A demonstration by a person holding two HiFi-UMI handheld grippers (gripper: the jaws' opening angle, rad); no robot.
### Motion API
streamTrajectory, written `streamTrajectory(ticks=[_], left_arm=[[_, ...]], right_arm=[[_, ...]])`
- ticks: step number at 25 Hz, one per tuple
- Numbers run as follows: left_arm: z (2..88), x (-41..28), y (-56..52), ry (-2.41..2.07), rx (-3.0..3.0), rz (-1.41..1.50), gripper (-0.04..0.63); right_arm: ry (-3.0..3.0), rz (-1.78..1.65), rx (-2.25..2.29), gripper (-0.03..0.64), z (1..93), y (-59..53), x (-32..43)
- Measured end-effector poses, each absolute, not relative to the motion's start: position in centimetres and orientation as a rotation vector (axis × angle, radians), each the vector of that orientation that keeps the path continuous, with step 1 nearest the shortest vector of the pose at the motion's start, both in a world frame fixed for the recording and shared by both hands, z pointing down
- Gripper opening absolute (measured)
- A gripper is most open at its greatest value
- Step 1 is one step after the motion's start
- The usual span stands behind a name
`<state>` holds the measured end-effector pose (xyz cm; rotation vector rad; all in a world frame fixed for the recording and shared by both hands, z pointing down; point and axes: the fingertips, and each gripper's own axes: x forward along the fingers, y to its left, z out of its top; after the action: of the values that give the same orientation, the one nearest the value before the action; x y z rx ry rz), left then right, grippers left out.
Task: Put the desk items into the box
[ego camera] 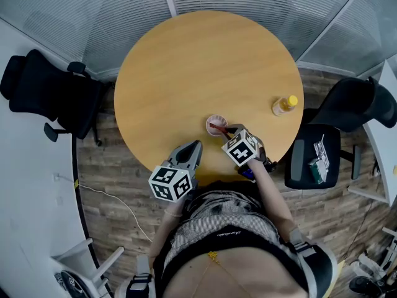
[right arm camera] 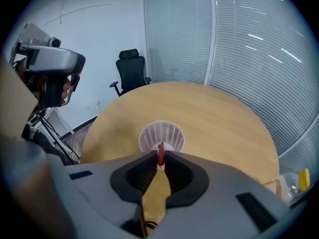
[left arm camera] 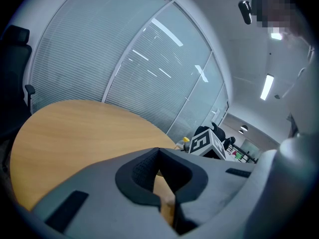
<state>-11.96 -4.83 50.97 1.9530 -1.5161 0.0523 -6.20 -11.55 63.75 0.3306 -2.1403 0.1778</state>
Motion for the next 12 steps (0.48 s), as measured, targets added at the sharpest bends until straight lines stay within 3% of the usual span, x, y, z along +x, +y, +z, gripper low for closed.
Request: streamTrajectory(ticks=[12], left_arm=[[51.43,-12.03,-4.99,-1.509,1.949,0.06,-0.003]], right_arm=[[-2.179,0.209,0.315,0.068,63.59,-11.53,-6.06]])
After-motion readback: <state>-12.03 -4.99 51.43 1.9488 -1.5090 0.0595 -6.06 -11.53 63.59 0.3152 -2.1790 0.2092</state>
